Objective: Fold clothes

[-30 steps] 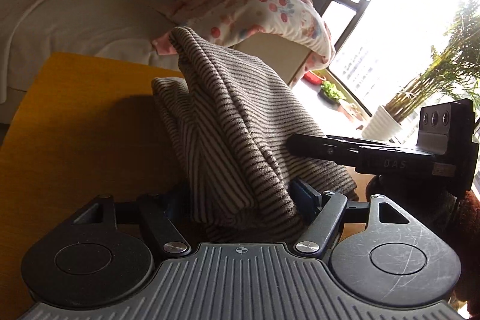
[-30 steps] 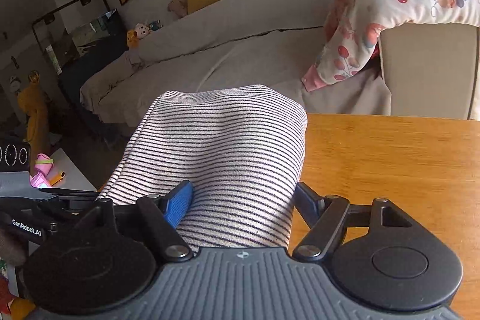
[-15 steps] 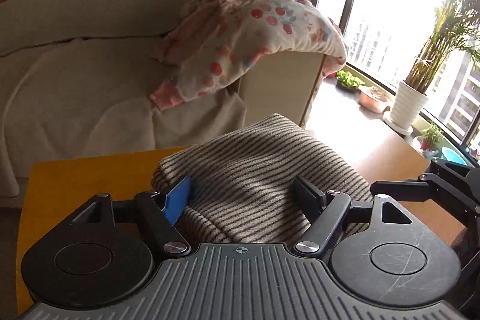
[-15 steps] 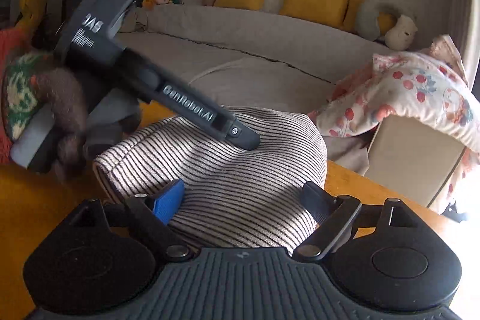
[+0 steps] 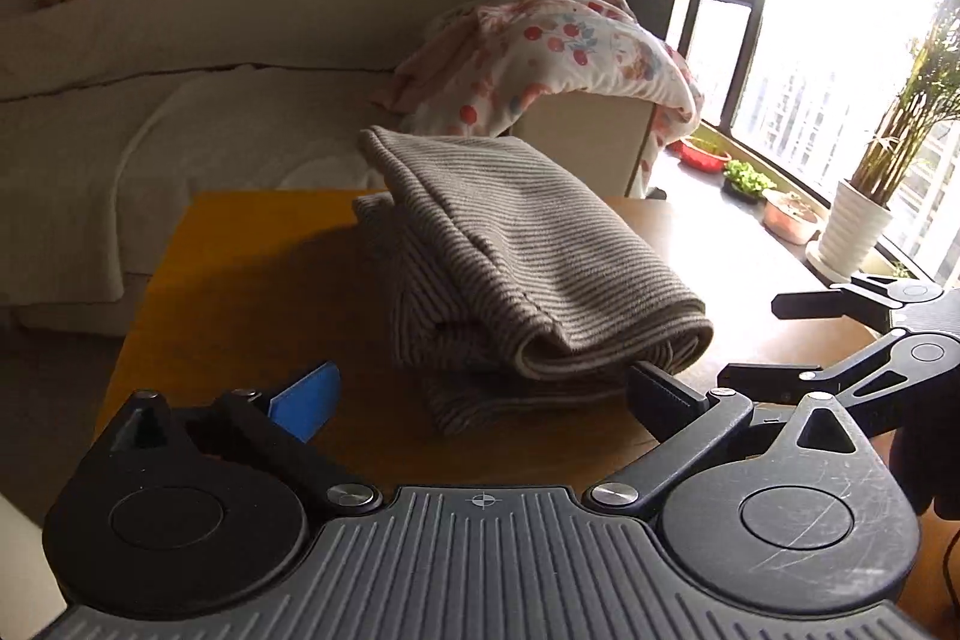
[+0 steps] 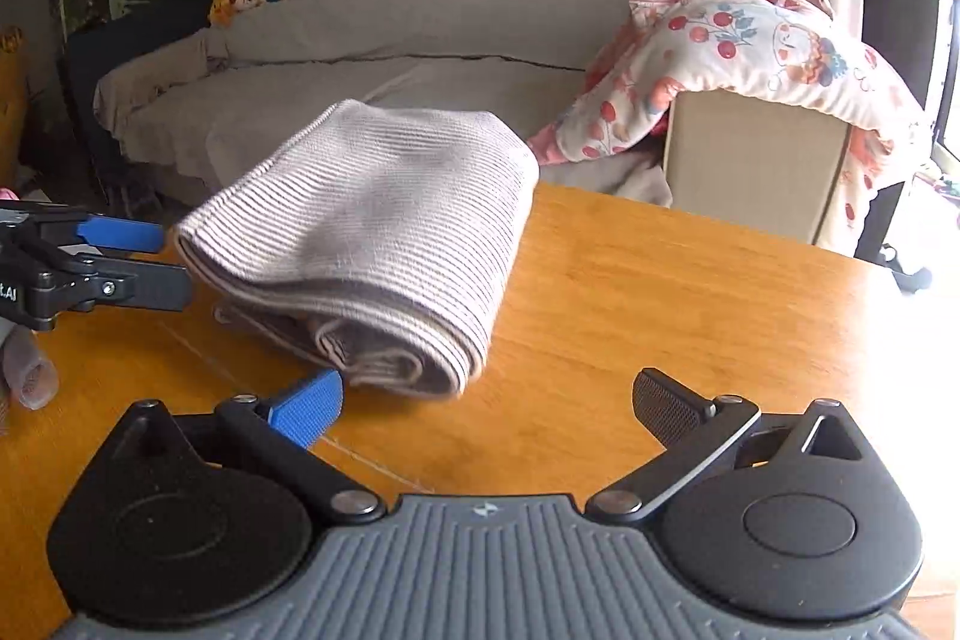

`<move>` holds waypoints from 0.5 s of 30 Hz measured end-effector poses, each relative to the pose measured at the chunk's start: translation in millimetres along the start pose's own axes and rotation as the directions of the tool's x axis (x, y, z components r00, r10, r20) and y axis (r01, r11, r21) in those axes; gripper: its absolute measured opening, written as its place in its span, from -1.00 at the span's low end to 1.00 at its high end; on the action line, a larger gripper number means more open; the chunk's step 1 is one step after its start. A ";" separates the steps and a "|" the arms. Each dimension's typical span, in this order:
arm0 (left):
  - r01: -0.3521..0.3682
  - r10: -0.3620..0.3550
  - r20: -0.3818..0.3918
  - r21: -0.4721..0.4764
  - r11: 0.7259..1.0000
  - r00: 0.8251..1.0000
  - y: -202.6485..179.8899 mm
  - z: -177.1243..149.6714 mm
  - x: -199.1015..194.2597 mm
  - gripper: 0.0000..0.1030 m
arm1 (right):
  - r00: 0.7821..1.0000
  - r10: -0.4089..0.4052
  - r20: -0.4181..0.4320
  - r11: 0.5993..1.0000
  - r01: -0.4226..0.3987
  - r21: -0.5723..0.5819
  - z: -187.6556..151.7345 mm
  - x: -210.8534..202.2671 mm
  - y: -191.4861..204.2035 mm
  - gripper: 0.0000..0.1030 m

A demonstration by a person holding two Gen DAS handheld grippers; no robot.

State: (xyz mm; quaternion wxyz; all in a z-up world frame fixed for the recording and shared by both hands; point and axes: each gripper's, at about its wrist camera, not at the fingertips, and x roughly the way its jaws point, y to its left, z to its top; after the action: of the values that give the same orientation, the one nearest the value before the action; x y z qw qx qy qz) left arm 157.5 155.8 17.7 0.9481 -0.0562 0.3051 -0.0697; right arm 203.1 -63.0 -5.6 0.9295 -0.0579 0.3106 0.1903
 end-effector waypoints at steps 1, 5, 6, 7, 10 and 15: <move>-0.032 0.032 -0.005 -0.010 0.999 0.999 -6.5 -8.8 -4.4 1.00 | 0.999 -0.033 0.010 0.999 0.033 -0.007 -6.8 -4.0 0.5 1.00; -0.093 0.091 -0.047 -0.053 0.994 0.995 -23.8 -35.7 -5.4 1.00 | 0.991 -0.137 0.004 0.990 0.137 -0.029 -24.8 -6.9 -0.3 1.00; -0.139 0.136 -0.055 -0.066 0.988 0.989 -28.3 -39.6 -5.2 1.00 | 0.990 -0.142 -0.008 0.990 0.142 -0.013 -26.1 -7.4 -3.0 1.00; -0.185 0.181 -0.063 -0.077 0.980 0.982 -32.8 -43.6 -5.1 1.00 | 0.991 -0.135 -0.011 0.991 0.135 0.006 -26.5 -8.4 -6.2 1.00; -0.292 0.288 -0.055 -0.091 0.952 0.956 -47.5 -42.8 -1.2 1.00 | 0.995 -0.096 -0.028 0.994 0.097 0.050 -27.5 -4.0 -16.1 1.00; -0.400 0.395 -0.071 -0.070 0.914 0.916 -61.1 -47.1 8.1 1.00 | 0.996 -0.070 -0.054 0.996 0.073 0.058 -27.9 4.3 -21.2 1.00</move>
State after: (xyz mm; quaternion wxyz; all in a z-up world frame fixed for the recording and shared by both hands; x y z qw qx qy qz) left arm 130.4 91.3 -15.8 0.9304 -0.0305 0.3391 0.1357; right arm 199.0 -87.5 -30.7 0.9286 -0.0460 0.3380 0.1459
